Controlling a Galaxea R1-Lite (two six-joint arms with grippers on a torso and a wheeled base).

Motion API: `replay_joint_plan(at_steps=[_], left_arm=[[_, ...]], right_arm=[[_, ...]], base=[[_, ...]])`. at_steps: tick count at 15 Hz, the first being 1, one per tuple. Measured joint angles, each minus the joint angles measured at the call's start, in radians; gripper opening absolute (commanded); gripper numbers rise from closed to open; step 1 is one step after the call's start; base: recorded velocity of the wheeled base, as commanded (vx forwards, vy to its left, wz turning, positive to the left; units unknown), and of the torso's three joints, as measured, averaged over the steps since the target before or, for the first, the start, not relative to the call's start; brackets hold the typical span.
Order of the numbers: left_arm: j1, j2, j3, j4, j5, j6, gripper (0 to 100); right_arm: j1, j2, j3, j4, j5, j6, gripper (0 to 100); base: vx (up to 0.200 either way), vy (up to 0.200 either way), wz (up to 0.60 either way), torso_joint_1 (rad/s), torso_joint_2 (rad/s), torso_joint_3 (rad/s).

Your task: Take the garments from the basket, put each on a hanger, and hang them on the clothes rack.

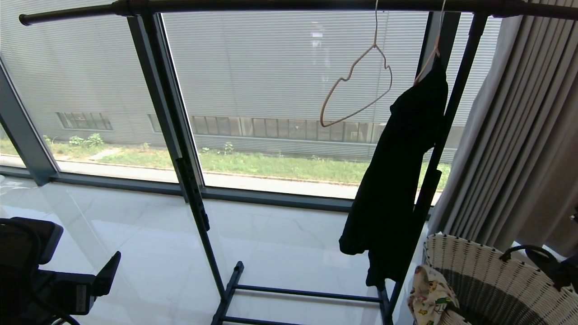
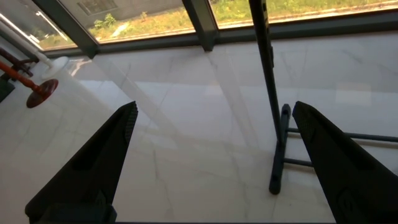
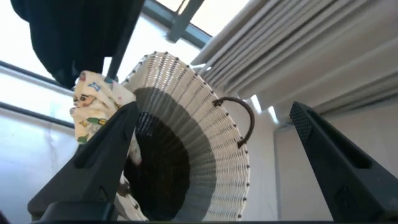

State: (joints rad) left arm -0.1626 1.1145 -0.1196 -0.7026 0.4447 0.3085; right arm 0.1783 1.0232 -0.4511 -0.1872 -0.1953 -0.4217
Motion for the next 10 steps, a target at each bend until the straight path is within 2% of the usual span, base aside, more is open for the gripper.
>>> replay_joint_plan(at_steps=[2,7,10], left_arm=[[0.000,0.001,-0.002,0.000,0.000,0.000,100],[-0.002,0.003,-0.013,0.000,-0.002,0.001,100],[-0.002,0.006,-0.026,0.000,0.000,0.004,100]], right_arm=[[0.000,0.024,0.000,0.018,0.036,-0.036,100],[0.001,0.154,0.027,0.104,0.038,-0.049,100],[0.017,0.316,0.060,0.037,0.036,-0.047,100]], base=[[0.200,0.000,0.00,0.005,0.00,0.002],[0.000,0.000,0.00,0.000,0.00,0.000],[0.000,0.000,0.00,0.000,0.00,0.000]])
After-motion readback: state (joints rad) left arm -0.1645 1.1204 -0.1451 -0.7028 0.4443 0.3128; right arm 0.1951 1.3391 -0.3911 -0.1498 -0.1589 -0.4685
